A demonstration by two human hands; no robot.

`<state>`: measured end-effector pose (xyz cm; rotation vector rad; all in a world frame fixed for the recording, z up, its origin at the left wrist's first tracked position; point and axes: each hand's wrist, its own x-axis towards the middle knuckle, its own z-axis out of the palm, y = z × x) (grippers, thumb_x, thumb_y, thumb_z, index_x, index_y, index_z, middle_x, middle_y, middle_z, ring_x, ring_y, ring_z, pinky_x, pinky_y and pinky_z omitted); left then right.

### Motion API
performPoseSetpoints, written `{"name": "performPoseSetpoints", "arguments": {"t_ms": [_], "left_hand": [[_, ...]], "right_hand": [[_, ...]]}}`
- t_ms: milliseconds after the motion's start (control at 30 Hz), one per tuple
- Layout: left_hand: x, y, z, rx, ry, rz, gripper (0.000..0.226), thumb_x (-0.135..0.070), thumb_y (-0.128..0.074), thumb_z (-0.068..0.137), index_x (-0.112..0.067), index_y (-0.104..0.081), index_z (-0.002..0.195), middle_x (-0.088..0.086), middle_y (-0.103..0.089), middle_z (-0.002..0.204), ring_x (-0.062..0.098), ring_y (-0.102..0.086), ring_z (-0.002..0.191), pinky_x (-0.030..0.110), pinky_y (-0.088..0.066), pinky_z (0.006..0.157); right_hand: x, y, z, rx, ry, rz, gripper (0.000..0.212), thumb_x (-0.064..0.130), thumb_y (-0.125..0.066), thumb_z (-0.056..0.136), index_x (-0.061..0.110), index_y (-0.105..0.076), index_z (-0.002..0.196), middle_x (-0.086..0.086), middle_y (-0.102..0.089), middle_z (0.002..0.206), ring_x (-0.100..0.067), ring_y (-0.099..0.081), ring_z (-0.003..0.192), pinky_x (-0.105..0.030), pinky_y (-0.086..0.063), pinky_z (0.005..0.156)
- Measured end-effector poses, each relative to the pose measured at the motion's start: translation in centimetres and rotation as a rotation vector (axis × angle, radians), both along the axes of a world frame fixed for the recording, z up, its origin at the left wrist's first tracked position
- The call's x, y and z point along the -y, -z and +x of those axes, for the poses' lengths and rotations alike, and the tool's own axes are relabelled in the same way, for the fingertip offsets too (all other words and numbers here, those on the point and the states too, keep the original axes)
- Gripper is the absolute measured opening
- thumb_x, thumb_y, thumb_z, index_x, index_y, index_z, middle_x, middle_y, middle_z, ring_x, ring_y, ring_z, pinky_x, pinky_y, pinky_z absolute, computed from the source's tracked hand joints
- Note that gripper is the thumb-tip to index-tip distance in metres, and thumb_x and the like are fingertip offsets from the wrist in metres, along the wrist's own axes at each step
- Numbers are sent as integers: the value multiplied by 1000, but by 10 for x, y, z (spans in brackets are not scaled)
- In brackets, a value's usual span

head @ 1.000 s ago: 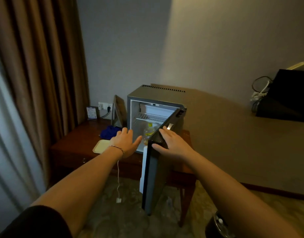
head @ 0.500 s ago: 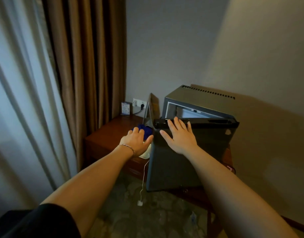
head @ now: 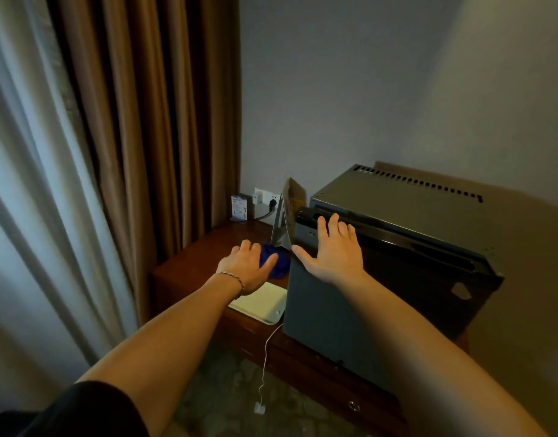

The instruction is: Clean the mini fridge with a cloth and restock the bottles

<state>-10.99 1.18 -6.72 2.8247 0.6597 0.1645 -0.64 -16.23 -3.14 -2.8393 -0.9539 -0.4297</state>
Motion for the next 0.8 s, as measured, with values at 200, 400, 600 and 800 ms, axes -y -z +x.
{"name": "performPoseSetpoints", "arguments": {"t_ms": [200, 400, 600, 800], "left_hand": [[3, 2, 26, -16, 42, 4, 63, -63, -27, 98, -17, -41, 139, 9, -43, 137, 28, -47, 124, 45, -47, 98], [4, -2, 35, -8, 101, 1, 59, -64, -27, 97, -20, -45, 131, 6, -46, 128, 25, -50, 115, 43, -50, 93], [0, -15, 21, 19, 143, -26, 60, -63, -28, 98, -18, -45, 133, 8, -46, 130, 27, -49, 118, 45, -49, 96], [1, -40, -2, 237, 254, -259, 45, -62, -31, 99, -24, -55, 101, 0, -57, 98, 15, -58, 87, 37, -53, 80]], "right_hand": [[-4, 2, 11, -2, 30, 11, 99, 79, -29, 90, 10, -10, 160, -20, -10, 165, -34, -11, 152, -46, -5, 124], [-5, -2, 12, -26, 42, 0, 99, 79, -28, 91, 11, -8, 160, -20, -8, 166, -34, -10, 153, -46, -5, 125], [2, -7, 4, -126, 24, -36, 88, 73, -23, 96, 16, -8, 161, -12, 5, 168, -27, 8, 154, -44, 6, 123], [16, -18, -37, -281, 51, 158, 73, 67, -30, 99, 17, -41, 151, -5, -23, 164, -23, -17, 152, -47, -25, 120]]}}
